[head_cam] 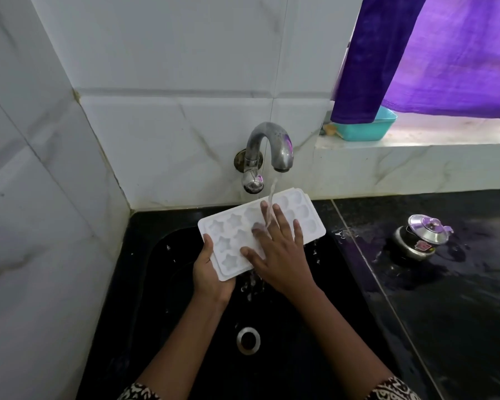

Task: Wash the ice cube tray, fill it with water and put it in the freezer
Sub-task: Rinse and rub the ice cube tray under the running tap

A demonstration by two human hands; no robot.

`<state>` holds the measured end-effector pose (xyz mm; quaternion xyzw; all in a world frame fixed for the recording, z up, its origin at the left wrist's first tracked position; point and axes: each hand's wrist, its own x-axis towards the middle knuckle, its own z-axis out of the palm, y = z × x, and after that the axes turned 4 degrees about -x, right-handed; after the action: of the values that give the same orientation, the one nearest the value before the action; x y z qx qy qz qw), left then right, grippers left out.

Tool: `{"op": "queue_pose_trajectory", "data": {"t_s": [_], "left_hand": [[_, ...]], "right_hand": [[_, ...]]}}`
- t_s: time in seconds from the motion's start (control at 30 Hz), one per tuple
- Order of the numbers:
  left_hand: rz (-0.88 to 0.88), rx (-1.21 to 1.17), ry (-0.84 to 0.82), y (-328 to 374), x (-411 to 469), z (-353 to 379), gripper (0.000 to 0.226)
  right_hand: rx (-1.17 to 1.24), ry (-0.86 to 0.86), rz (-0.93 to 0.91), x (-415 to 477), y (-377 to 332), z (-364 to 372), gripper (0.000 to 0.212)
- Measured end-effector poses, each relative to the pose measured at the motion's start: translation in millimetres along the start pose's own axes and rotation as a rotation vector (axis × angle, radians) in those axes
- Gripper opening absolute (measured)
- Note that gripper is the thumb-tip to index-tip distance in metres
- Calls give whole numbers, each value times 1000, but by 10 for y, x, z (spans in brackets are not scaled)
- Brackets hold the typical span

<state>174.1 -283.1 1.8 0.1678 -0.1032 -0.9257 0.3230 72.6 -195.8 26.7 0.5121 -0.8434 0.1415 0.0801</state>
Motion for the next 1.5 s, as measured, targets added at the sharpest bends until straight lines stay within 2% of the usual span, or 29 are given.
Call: {"op": "queue_pose_trajectory", "data": {"t_s": [0.13,0.27,0.4,0.53,0.67,0.7,0.8,0.97,1.1,1.2,1.27,1.4,1.5], "left_hand": [[-12,29,24,-36,-21,-75,59],[-5,6,10,-67,-51,-76,56],[-5,11,-10,-65,-73,-86,54],[6,-7,-19,-63,-79,-67,52],[22,50,16,-58,-93,-85,58],[26,55,18,-75,-102,-81,58],[40,39,15,-67,-125,-83,56],[29,51,5,-81,-157,-70,56],[41,7,1,-63,-145,-58,51],[37,18,3,-58,-156,-76,51],[34,29,10,-104,-167,-83,50],[38,20,19,-98,-165,-82,55],[31,5,-1,-93,-177,-104,51]], "right_hand": [[33,101,69,-30,89,-28,42],[-13,35,4,-96,-4,-1,59],[4,99,40,-119,97,-58,52],[-31,8,21,-136,-23,-22,66],[8,38,52,-133,99,-58,46],[0,42,55,-133,85,-52,46],[-11,-13,-5,-176,-19,16,64],[43,54,46,-148,82,-46,43],[8,7,-31,-146,-13,-9,59],[38,57,-8,-136,113,-50,43],[21,92,19,-118,97,-64,40],[4,-10,-48,-179,-19,-12,66],[40,-5,-9,-183,120,-64,51]]}}
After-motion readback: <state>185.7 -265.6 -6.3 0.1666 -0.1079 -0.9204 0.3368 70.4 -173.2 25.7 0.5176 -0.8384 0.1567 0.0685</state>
